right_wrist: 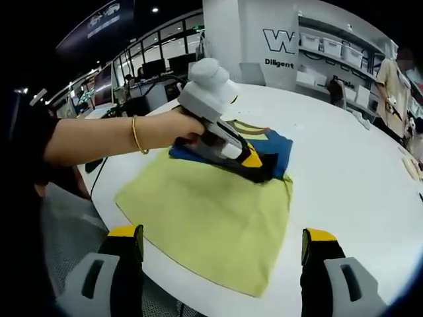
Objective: Fold the garment on the visible template until the final outline fits inside the template.
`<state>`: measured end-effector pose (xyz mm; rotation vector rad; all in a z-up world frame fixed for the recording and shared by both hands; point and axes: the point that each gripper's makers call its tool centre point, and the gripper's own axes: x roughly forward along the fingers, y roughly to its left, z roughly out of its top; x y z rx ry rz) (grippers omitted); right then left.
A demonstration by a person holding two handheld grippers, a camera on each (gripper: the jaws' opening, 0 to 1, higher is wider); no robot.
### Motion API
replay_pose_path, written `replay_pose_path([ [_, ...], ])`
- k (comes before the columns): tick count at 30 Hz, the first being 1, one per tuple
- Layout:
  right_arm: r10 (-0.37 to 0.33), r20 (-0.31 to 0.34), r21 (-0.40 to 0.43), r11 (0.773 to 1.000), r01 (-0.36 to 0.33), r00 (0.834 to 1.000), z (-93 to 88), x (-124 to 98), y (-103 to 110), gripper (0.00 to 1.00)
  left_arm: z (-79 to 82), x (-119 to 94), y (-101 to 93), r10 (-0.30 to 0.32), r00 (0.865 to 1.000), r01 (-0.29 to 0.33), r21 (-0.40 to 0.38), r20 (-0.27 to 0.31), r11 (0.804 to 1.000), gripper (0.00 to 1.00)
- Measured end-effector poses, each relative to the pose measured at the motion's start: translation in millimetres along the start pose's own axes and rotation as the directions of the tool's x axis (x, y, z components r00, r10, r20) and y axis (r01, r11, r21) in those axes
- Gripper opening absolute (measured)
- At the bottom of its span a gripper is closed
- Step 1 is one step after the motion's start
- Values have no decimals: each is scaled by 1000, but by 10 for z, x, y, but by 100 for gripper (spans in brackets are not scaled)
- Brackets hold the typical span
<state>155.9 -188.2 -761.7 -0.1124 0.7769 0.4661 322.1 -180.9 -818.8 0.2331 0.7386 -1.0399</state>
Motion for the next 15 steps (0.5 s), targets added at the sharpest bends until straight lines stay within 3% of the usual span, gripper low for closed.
replay_pose_path([
  [6,0,12,7,1000,0,1000,44,2,-8,99,51,-136,109,41,999,-40,-47,29,998,32],
  [8,-5,16,7,1000,5,1000,61,4,-21,99,61,-228,179,56,997,-50,-99,50,994,38],
  [15,-3,22,4,1000,3,1000,92,12,-8,99,66,-508,468,125,989,-117,-103,79,988,42],
])
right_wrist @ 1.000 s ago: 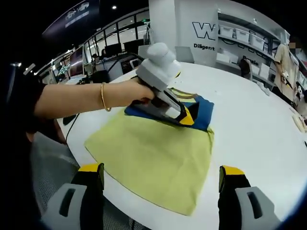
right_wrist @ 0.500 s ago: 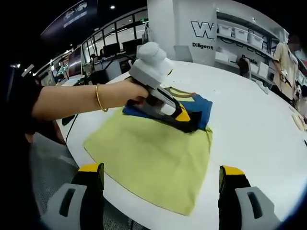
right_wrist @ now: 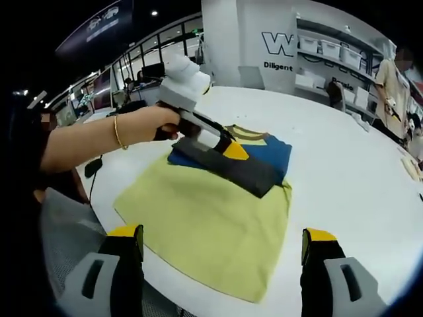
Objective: Fold the garment on the visible template until the final outline fits inside the template.
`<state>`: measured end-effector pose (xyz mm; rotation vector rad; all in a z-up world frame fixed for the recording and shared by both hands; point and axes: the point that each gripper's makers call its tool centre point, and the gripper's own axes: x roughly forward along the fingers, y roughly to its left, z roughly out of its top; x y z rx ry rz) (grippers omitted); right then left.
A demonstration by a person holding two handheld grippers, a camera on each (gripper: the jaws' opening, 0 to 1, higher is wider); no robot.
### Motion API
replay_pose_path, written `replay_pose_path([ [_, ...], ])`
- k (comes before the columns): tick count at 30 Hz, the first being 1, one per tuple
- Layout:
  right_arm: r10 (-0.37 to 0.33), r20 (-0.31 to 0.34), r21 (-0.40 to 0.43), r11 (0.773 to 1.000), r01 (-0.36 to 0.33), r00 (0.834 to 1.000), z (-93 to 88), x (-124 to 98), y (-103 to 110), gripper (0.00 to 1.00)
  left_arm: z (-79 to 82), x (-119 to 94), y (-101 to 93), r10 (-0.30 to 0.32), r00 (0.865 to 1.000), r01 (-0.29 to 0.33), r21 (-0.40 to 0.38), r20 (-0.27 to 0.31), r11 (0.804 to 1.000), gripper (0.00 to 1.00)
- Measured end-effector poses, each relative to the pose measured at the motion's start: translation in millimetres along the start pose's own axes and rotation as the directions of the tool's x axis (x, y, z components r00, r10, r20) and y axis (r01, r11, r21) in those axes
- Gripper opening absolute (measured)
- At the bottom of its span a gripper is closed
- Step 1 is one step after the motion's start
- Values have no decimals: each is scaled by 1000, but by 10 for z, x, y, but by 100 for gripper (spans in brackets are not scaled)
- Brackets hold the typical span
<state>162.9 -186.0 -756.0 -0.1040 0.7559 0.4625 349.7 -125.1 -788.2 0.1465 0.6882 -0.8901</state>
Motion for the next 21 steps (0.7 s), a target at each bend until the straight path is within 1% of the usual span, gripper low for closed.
replay_pose_path([
  [4,2,5,3,1000,-2,1000,19,4,7,99,37,-189,263,60,998,-60,-11,24,998,42],
  [6,7,14,9,1000,-7,1000,41,7,23,99,52,-269,335,78,996,-77,-10,38,997,42],
  [7,8,16,9,1000,-8,1000,44,8,28,99,56,-324,416,96,994,-96,-11,48,995,41],
  [8,10,14,7,1000,-10,1000,42,10,36,99,57,-375,509,121,991,-120,-22,58,993,40],
  [10,9,10,1,1000,-9,1000,34,16,41,99,35,-451,640,152,986,-149,-46,69,988,39],
  [12,12,4,-2,1000,-12,1000,42,31,5,99,17,-490,695,160,984,-155,-62,74,986,39],
  [13,14,6,-2,1000,-14,1000,57,42,-20,99,-17,-536,775,173,982,-166,-84,81,982,39],
  [14,15,7,-1,1000,-15,1000,62,47,-18,99,-43,-555,814,180,981,-172,-93,79,981,39],
  [17,16,7,-5,1000,-16,1000,65,50,-18,99,-169,-615,917,209,976,-201,-115,63,973,39],
  [19,16,3,-4,1000,-16,1000,71,62,-64,99,-264,-634,984,222,974,-216,-119,43,969,39],
  [21,15,2,-4,1000,-15,1000,66,64,-76,99,-316,-653,1029,230,972,-222,-133,42,966,38],
])
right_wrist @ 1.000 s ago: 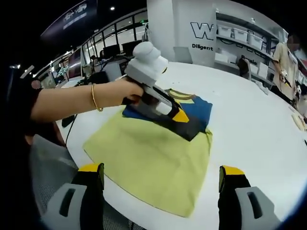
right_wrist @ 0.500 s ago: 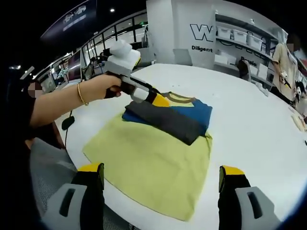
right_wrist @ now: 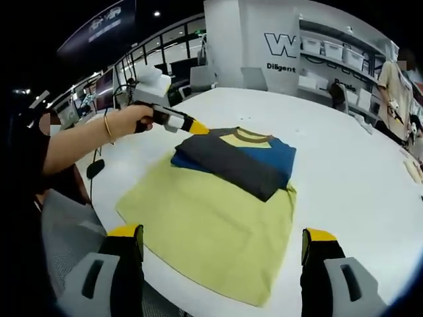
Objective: Fold the garment on the visible template until the final outline fits inside the template.
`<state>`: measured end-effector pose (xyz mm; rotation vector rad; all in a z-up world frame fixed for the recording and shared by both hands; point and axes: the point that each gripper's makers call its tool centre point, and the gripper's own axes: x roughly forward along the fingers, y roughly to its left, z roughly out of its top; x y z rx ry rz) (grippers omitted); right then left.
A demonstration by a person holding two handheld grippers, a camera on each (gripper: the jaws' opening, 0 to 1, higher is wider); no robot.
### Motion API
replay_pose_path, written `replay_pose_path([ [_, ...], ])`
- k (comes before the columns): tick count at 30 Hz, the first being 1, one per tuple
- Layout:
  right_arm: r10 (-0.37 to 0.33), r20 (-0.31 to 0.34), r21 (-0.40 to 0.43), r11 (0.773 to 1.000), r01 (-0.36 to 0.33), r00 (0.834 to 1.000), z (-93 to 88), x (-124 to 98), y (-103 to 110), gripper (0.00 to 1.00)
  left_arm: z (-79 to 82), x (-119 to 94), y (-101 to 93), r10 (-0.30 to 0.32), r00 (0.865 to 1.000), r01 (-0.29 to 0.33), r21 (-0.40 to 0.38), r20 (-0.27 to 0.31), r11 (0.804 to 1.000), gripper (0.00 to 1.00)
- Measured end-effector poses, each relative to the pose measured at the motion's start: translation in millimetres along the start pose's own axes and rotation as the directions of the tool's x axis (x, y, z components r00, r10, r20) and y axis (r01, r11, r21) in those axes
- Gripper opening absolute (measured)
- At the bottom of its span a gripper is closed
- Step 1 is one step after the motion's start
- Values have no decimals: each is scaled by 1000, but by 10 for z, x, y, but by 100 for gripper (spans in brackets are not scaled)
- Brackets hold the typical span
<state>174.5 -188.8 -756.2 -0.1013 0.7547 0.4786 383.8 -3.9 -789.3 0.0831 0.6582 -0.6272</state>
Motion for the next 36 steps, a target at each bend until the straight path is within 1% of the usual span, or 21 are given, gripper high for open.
replay_pose_path([
  [2,0,-4,0,1000,0,1000,-23,4,37,99,-39,-8,50,7,1000,-7,-17,2,1000,37],
  [6,0,-4,1,1000,0,1000,-23,2,35,99,-185,-15,238,48,999,-48,-64,-9,997,37],
  [11,0,-6,3,1000,0,1000,-28,6,33,99,-310,-31,381,73,997,-75,-97,-23,992,36],
  [15,3,-8,6,1000,-3,1000,-32,6,45,99,-420,-55,494,98,995,-101,-142,-33,985,36],
  [19,3,-7,6,1000,-3,1000,-42,4,121,99,-568,-50,529,102,993,-111,-162,-63,981,34],
  [22,3,-6,11,1000,-3,1000,-41,5,121,99,-686,-61,524,96,992,-111,-192,-83,975,27],
  [26,1,-7,12,1000,-1,1000,-51,7,123,99,-745,-75,506,88,993,-102,-225,-73,969,21],
  [27,3,-7,12,1000,-3,1000,-52,8,127,99,-752,-80,503,87,994,-101,-229,-72,968,18],
  [34,7,-7,11,1000,-7,1000,-52,22,143,99,-787,-128,500,99,993,-111,-232,-65,966,8],
  [36,8,-8,10,1000,-8,1000,-54,30,151,99,-790,-142,498,99,993,-111,-233,-61,966,3],
])
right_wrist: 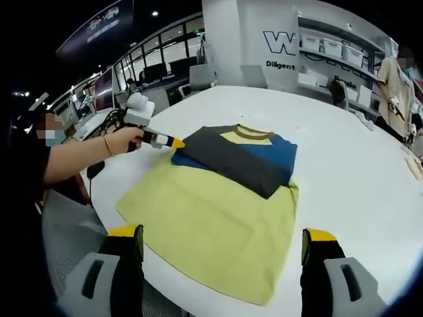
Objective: Fold the garment on the visible template until the final outline fits inside the template.
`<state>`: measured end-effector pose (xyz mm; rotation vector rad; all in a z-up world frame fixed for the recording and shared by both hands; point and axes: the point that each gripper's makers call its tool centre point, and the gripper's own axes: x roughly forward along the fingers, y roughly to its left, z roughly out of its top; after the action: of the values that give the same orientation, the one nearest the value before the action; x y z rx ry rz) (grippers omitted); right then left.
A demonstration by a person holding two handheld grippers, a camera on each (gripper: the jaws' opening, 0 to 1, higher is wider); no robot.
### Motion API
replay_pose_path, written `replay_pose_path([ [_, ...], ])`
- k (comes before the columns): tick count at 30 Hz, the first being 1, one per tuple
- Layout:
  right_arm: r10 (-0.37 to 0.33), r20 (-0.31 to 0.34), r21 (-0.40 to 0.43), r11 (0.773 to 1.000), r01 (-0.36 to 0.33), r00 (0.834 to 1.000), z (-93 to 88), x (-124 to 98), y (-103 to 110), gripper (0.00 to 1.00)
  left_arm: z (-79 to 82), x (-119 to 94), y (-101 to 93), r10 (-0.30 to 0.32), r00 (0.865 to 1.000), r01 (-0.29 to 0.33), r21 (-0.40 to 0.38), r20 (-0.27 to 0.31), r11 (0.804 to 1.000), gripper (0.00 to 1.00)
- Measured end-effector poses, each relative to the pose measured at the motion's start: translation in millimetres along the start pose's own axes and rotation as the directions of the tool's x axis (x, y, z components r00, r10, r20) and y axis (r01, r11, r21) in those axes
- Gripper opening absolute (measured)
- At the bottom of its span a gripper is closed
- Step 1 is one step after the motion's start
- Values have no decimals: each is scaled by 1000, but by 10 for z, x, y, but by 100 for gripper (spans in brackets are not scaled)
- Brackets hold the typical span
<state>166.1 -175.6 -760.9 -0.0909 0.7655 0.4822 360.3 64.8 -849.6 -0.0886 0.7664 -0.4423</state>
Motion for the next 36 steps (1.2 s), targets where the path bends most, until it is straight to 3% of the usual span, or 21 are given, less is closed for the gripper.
replay_pose_path([
  [5,7,-2,-1,1000,-7,1000,-14,11,23,99,-34,-22,28,15,1000,-15,-17,2,1000,0],
  [8,9,-7,-2,1000,-9,1000,-30,9,34,99,-59,-36,84,60,998,-60,22,5,998,0],
  [15,13,-13,0,1000,-13,1000,-61,-9,51,99,-101,-41,141,98,995,-98,49,-9,994,0],
  [21,20,-17,-5,1000,-21,1000,-65,-3,90,99,-96,-50,205,99,995,-99,34,-14,995,0],
  [36,25,-29,-1,1000,-25,999,-92,-11,124,99,-52,-53,329,130,991,-128,84,-18,988,0],
])
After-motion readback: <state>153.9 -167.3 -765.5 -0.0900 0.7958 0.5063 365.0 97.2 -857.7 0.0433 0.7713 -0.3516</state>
